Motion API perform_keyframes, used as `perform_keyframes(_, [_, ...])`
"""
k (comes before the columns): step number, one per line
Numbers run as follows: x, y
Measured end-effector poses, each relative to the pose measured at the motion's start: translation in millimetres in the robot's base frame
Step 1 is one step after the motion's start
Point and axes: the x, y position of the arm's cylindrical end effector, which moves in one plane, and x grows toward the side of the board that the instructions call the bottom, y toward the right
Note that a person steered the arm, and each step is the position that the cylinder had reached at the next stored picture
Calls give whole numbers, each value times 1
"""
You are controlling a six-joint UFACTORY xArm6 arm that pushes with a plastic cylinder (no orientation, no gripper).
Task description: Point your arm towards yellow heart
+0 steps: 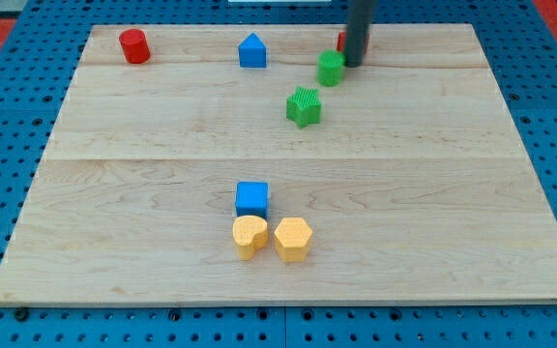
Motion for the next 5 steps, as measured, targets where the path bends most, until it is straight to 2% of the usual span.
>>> perform_keyframes(1, [44,-35])
perform_keyframes(2, [86,-45])
perform_keyframes(3, [100,3])
perform_keyframes(4, [150,54])
perform_keyframes(5, [242,57])
